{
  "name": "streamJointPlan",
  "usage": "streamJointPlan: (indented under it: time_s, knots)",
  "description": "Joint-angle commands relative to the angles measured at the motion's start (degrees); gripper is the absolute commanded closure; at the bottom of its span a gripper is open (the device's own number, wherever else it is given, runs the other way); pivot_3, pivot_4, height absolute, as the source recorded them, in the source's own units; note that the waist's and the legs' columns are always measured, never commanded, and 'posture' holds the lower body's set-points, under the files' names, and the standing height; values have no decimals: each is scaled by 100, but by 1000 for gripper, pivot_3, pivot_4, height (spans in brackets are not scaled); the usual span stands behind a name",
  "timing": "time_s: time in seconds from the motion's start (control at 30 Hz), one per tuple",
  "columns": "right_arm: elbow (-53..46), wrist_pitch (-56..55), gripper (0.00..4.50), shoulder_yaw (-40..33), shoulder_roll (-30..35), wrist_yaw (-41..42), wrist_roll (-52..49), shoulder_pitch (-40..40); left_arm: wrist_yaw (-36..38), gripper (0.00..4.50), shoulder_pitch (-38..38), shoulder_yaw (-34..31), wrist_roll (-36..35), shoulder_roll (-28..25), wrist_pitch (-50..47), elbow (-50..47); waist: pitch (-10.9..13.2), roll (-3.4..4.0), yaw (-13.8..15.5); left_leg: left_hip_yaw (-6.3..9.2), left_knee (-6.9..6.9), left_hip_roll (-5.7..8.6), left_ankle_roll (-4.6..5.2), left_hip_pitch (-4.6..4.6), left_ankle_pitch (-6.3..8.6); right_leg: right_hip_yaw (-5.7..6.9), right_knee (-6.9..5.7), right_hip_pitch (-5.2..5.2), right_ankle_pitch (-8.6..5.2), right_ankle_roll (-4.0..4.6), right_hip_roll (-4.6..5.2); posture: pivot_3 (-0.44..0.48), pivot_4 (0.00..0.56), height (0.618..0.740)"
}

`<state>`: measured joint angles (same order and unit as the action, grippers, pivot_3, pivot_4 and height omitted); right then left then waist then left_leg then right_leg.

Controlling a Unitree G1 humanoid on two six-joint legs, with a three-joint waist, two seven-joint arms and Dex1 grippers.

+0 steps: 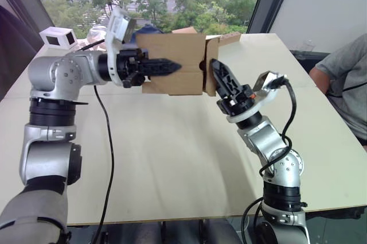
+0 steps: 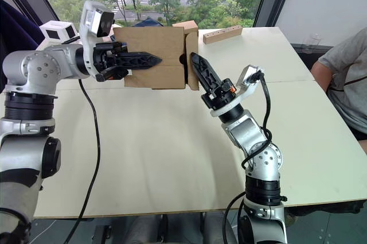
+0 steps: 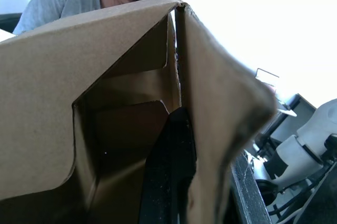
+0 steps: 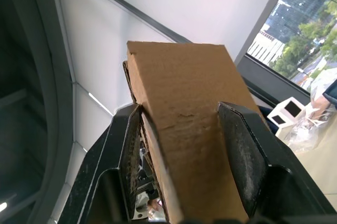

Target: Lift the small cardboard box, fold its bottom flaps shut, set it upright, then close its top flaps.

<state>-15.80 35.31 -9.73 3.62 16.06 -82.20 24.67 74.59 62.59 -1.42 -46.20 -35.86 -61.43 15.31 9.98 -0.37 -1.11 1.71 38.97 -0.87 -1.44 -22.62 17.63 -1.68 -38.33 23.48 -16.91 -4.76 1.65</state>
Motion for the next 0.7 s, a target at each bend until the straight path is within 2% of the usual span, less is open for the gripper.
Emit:
streamJointPlan:
  time_s: [0.03,0.7]
  knots:
    - [-333,-140,2136,66,-95,-51,68,174,-55,4500,15,-179,-32,21,129,-149,0,0,2,0,0,0,0,0,0,0,0,0,0,0,0,0,150,740]
    - [-265,-562,2136,233,-521,-401,829,365,-305,4500,-118,-303,-63,266,203,-170,0,0,-1,0,-1,0,-2,0,-1,0,-1,1,0,0,1,0,150,740]
